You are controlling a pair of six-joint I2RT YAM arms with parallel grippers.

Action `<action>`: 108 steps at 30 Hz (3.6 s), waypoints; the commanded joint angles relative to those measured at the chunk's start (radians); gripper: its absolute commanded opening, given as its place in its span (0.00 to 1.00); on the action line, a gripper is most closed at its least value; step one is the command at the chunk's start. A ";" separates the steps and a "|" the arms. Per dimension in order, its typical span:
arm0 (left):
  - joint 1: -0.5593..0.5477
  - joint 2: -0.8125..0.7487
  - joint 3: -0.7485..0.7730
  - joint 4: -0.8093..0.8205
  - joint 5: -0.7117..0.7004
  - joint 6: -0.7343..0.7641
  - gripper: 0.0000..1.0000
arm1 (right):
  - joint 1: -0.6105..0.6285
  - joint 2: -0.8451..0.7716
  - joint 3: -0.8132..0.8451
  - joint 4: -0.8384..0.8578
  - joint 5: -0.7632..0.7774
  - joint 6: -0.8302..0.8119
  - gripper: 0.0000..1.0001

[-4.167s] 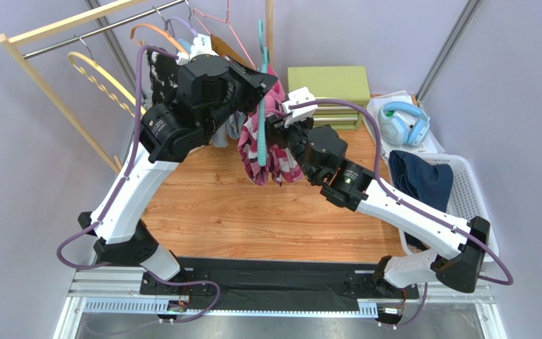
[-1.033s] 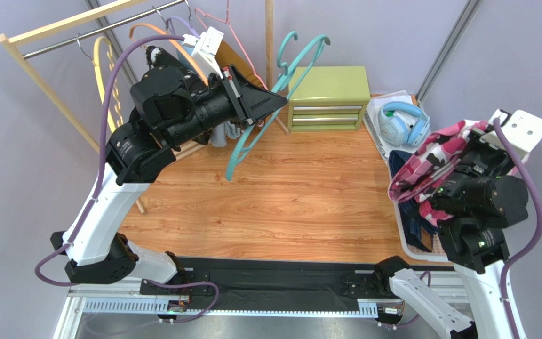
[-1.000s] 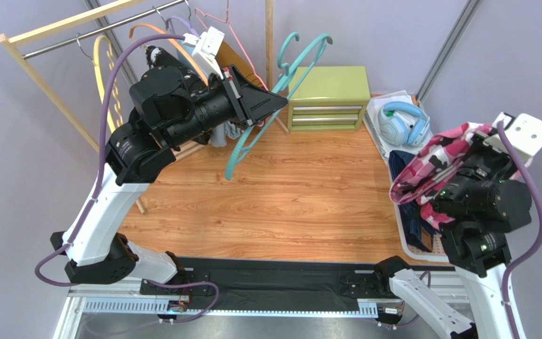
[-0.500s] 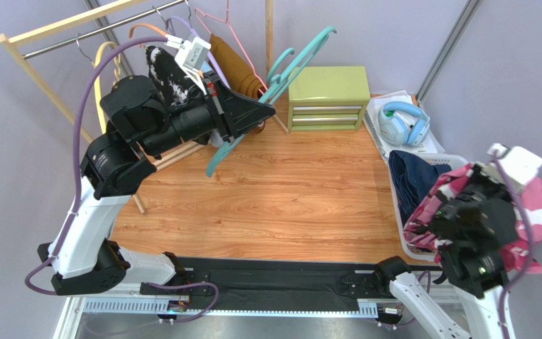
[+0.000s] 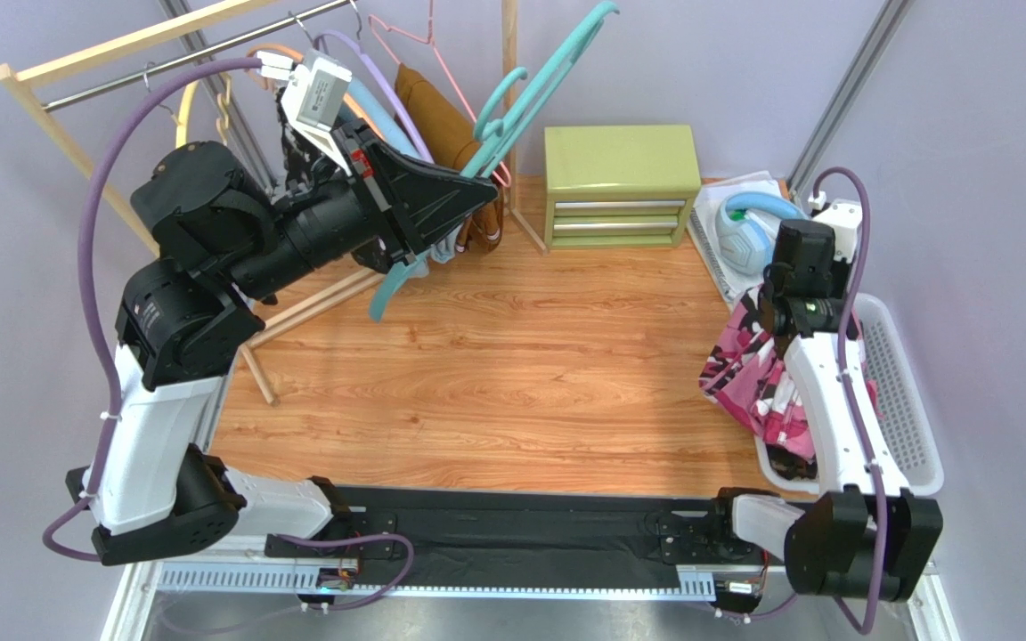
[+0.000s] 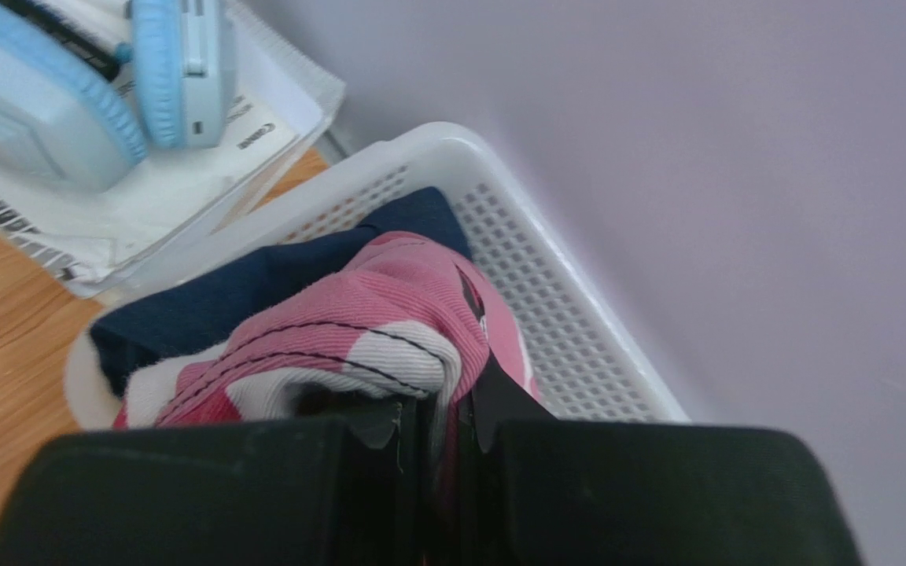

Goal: Remove the trousers from the hanger

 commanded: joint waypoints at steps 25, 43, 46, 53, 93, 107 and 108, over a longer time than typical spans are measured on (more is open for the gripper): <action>0.004 0.011 0.122 -0.026 -0.222 0.090 0.00 | 0.076 0.017 0.455 -0.696 -0.255 0.386 0.79; 0.004 -0.240 -0.049 -0.094 -0.463 0.014 0.00 | 0.243 -0.026 0.519 -0.658 -0.497 0.340 0.79; 0.004 -0.285 -0.049 -0.115 -0.498 0.005 0.00 | 0.266 -0.011 0.527 -0.646 -0.537 0.338 0.79; 0.004 -0.374 -0.049 -0.209 -0.620 -0.012 0.00 | 0.331 0.014 0.510 -0.600 -0.598 0.342 0.79; 0.325 -0.159 -0.322 -0.080 -0.723 -0.319 0.00 | 0.391 -0.013 0.409 -0.569 -0.680 0.334 0.79; 0.699 -0.067 -0.317 0.113 -0.330 -0.454 0.00 | 0.398 -0.028 0.387 -0.549 -0.661 0.316 0.79; 0.731 -0.055 -0.314 0.118 -0.315 -0.460 0.00 | 0.398 -0.032 0.386 -0.548 -0.660 0.316 0.79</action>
